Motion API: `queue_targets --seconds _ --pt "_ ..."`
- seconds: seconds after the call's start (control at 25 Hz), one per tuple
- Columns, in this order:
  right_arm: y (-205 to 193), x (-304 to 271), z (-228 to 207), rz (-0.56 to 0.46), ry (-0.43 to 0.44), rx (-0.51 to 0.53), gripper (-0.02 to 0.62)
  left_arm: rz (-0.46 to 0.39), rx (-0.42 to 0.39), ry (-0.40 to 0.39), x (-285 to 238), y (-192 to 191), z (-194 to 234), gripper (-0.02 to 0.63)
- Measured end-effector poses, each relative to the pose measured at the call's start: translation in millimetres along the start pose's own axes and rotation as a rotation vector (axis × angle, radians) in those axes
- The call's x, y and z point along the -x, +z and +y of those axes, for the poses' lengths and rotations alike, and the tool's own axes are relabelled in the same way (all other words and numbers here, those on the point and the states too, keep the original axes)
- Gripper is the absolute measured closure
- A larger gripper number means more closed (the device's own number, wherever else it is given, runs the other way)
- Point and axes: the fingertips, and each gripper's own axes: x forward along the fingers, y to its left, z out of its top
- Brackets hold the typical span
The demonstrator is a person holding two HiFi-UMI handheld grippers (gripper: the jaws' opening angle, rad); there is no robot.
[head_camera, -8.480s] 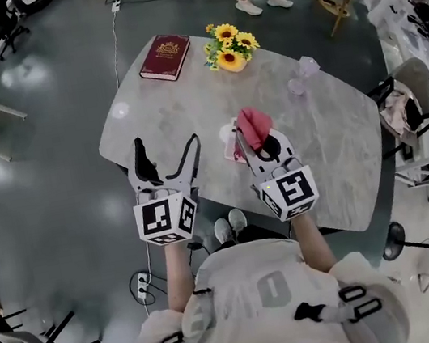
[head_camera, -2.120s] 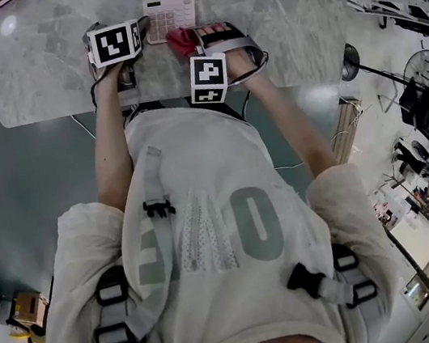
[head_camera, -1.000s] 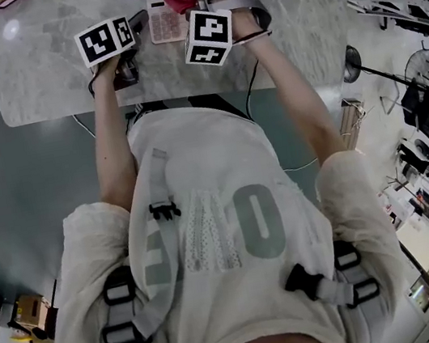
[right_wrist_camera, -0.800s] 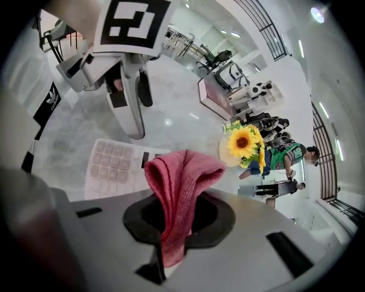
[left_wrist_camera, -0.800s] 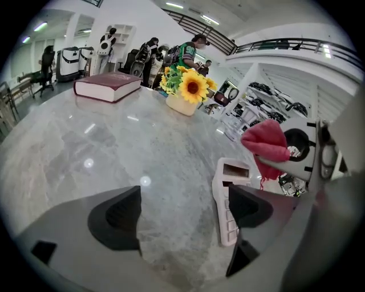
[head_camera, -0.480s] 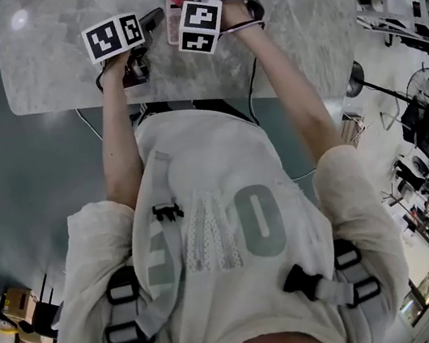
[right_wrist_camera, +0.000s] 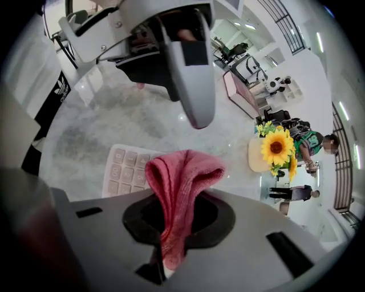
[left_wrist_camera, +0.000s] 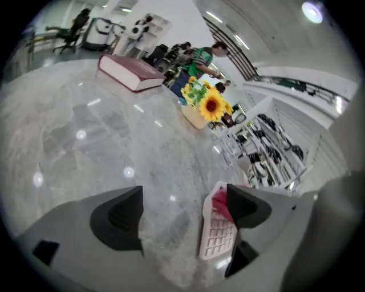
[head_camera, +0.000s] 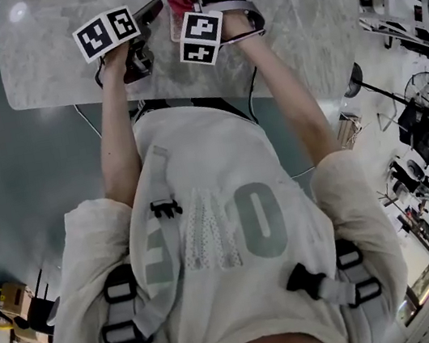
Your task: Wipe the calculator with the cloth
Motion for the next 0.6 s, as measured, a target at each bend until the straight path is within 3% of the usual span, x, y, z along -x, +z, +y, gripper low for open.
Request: queue_targets --seconds 0.08,0.12,0.36,0.6 --pt "3 2 8 -0.009 0.031 -0.008 0.541 -0.029 0.119 -0.036 4 9 0 0.137" --pt "4 3 12 -0.012 0.037 -0.004 0.541 -0.044 0.14 -0.053 8 13 -2 0.137" --pt "9 9 31 -0.021 0.068 0.009 0.541 -0.094 -0.058 -0.014 22 35 -21 0.137" --pt "19 21 61 -0.043 0.122 0.034 0.541 -0.158 -0.122 -0.047 39 49 -47 0.137"
